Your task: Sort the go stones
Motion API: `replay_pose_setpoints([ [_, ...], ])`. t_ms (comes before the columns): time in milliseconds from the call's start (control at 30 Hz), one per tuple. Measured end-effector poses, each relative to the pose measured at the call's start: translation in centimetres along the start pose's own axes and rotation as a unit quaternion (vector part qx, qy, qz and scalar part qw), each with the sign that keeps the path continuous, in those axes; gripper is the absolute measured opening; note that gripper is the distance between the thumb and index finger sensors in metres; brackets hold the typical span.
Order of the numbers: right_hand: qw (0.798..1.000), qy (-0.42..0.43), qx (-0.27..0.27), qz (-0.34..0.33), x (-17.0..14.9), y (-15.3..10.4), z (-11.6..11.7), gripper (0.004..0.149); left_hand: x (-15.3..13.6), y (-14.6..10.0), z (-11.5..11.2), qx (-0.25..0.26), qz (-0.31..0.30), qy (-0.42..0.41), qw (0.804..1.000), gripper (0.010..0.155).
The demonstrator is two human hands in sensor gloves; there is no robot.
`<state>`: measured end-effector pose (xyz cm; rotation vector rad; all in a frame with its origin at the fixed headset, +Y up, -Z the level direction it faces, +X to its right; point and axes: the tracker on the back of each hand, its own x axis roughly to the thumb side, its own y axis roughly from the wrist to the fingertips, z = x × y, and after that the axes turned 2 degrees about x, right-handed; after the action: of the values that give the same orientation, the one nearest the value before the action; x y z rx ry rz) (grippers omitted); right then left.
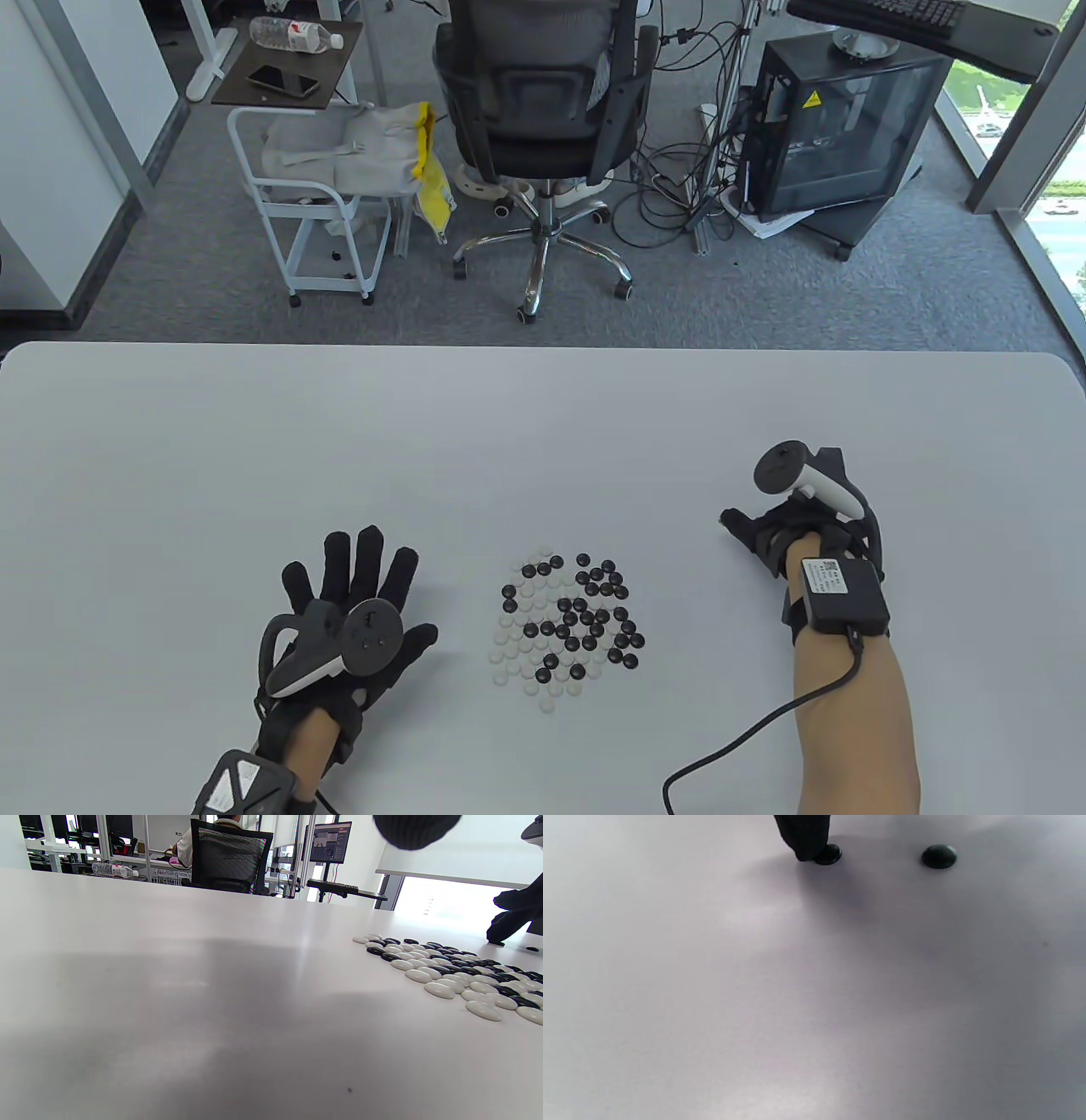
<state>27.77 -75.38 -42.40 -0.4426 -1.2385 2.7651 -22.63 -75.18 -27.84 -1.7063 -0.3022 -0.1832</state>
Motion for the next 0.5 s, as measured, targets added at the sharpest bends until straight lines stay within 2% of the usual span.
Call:
replay_pose_setpoints([
  [300,0.999,0.009,-0.014,0.034,-2.7,-0.4,-0.2,0.072,0.2,0.2,-0.2,-0.005,-0.001,0.005,1.000,0.086],
  [500,1.000,-0.007,-0.020,0.021,-1.4,-0.9,-0.8,0.072,0.1,0.2,-0.1,-0.003,0.000,0.003,1.000,0.086],
])
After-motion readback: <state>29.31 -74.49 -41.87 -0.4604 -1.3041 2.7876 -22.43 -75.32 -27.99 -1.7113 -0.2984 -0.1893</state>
